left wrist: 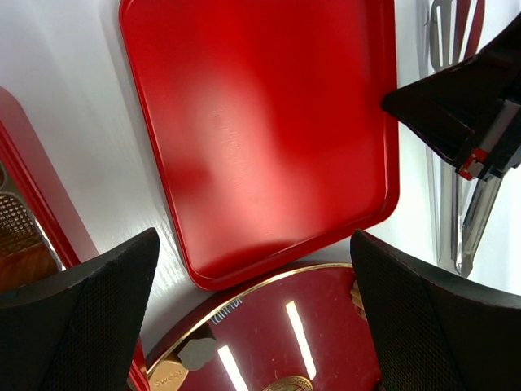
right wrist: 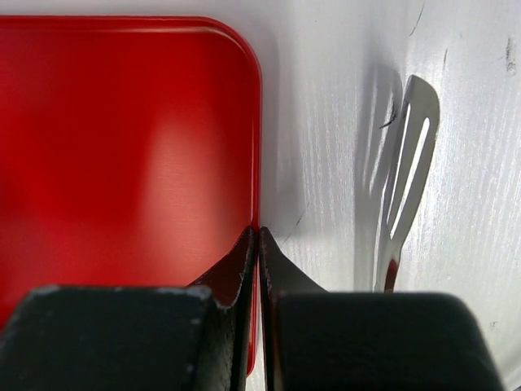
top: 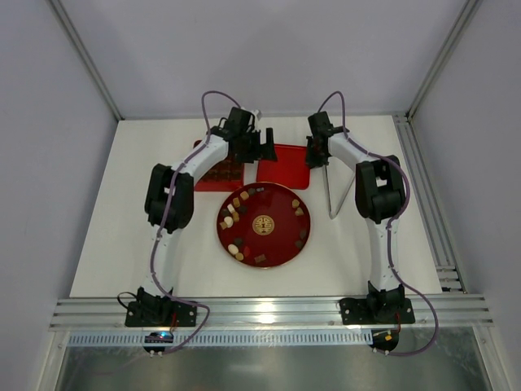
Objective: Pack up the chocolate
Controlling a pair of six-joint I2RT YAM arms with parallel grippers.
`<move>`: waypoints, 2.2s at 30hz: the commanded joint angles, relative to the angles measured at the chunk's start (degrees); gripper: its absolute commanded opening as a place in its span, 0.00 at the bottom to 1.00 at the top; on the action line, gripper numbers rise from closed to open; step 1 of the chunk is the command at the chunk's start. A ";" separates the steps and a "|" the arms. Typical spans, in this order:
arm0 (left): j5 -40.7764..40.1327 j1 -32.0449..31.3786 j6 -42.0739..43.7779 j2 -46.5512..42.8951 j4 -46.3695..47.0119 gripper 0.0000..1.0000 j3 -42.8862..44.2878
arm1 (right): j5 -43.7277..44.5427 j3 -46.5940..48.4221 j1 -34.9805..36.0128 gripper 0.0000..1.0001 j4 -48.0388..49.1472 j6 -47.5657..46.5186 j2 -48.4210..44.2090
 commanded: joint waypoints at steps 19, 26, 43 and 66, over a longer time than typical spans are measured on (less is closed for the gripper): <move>1.64 -0.01 0.52 4.19 0.76 0.97 4.97 | -3.15 1.97 -2.32 0.04 1.70 -0.01 -7.63; 2.25 -0.01 -0.36 5.33 0.76 0.97 5.40 | -5.97 2.05 -2.67 0.04 1.61 0.17 -9.56; 5.32 -0.10 -2.82 6.30 1.46 0.98 6.81 | -12.37 0.04 -5.75 0.04 2.75 2.36 -12.02; 17.72 -0.01 -16.53 -1.16 13.05 0.44 1.63 | -16.78 -6.73 -6.63 0.04 5.91 4.91 -19.13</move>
